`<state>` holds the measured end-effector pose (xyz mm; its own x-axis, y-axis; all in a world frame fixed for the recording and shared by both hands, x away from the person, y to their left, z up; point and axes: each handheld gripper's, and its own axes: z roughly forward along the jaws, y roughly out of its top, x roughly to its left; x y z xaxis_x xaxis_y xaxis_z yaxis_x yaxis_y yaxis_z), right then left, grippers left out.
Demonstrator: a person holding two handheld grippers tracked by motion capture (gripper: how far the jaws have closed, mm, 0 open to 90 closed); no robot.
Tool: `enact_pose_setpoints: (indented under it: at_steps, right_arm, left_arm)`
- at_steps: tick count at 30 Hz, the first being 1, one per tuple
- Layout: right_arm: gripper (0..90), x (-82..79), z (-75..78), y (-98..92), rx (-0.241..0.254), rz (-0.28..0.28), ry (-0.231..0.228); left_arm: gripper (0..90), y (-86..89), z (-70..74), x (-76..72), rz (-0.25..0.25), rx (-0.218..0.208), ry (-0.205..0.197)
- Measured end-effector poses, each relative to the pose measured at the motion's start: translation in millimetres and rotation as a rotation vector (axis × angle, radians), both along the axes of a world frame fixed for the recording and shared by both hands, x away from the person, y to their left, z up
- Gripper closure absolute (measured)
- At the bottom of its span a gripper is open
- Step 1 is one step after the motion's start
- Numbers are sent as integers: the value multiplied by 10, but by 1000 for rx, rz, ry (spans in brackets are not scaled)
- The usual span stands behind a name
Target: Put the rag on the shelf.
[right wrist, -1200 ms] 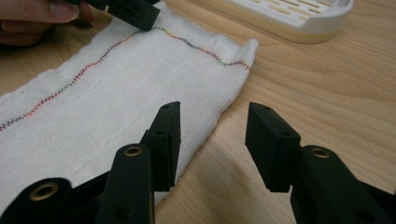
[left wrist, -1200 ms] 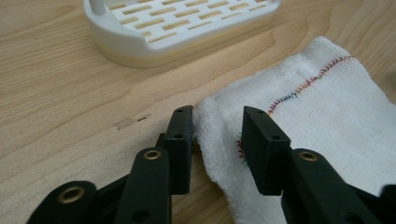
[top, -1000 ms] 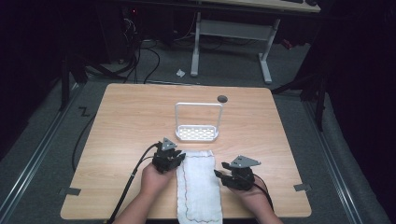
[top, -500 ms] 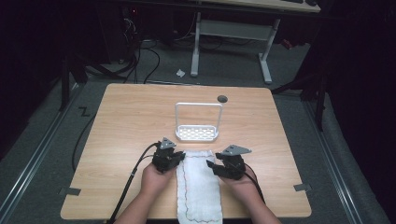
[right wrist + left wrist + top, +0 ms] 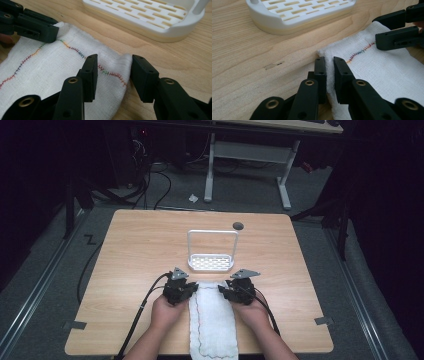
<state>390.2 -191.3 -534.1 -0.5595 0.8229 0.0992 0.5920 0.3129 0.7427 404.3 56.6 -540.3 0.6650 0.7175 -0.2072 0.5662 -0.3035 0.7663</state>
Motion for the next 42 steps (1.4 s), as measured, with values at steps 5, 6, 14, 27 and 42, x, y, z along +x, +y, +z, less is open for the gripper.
enact_pose_setpoints:
  at_steps: [5, 6, 14, 27, 42]
  right_arm:
    - [595, 15, -18, -22, 9, 12, 0]
    - [600, 14, -18, -26, 13, 11, 2]
    - [724, -18, -38, -74, 38, 5, 3]
    - [861, -87, 1, 17, -20, 30, -44]
    - [861, -196, 120, -23, 25, 44, -100]
  left_arm:
    - [814, -2, 0, -3, 1, 2, -2]
    - [814, 0, 0, -2, 1, 1, 0]
    - [813, 2, -1, -1, 2, -3, 1]
    - [816, 22, -5, 6, 0, -19, 18]
    - [824, 30, 106, -179, 14, -36, -123]
